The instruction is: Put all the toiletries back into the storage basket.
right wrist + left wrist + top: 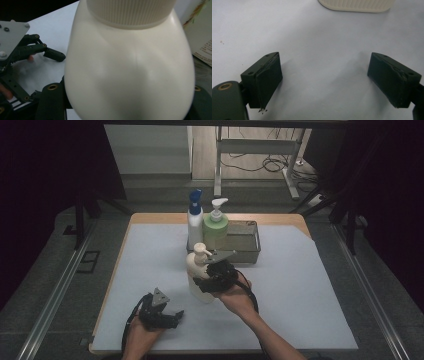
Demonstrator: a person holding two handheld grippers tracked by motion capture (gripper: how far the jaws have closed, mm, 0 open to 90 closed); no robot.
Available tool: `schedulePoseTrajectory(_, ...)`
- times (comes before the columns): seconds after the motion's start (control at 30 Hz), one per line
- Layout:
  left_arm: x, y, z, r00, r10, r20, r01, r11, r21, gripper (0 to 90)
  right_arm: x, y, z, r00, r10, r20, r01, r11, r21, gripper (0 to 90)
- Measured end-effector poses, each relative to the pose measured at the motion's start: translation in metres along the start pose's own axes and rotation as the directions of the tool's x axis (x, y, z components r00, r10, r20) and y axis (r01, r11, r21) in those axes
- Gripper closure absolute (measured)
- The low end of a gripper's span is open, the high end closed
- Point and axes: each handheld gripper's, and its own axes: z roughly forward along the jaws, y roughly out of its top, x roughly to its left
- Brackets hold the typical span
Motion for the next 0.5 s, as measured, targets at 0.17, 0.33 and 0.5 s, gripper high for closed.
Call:
schedulePoseTrajectory(0.17,0.0,0.0,0.0,1.0,0.0,0.0,0.0,1.0,0.0,11.9,-0.001,0.002,-0.004,0.9999,-0.012,-0.013,0.012,1.0,0.015,36.3)
schedulePoseTrajectory(0.33,0.0,0.0,0.0,1.0,-0.001,0.001,0.001,1.0,-0.002,11.9,-0.002,0.005,-0.012,0.9996,-0.029,-0.007,0.029,0.999,0.02,36.4)
schedulePoseTrajectory(0.5,0.0,0.0,0.0,1.0,-0.002,0.001,0.002,1.0,-0.002,11.9,-0.006,0.007,-0.024,0.9994,-0.033,-0.014,0.033,0.999,0.019,36.4)
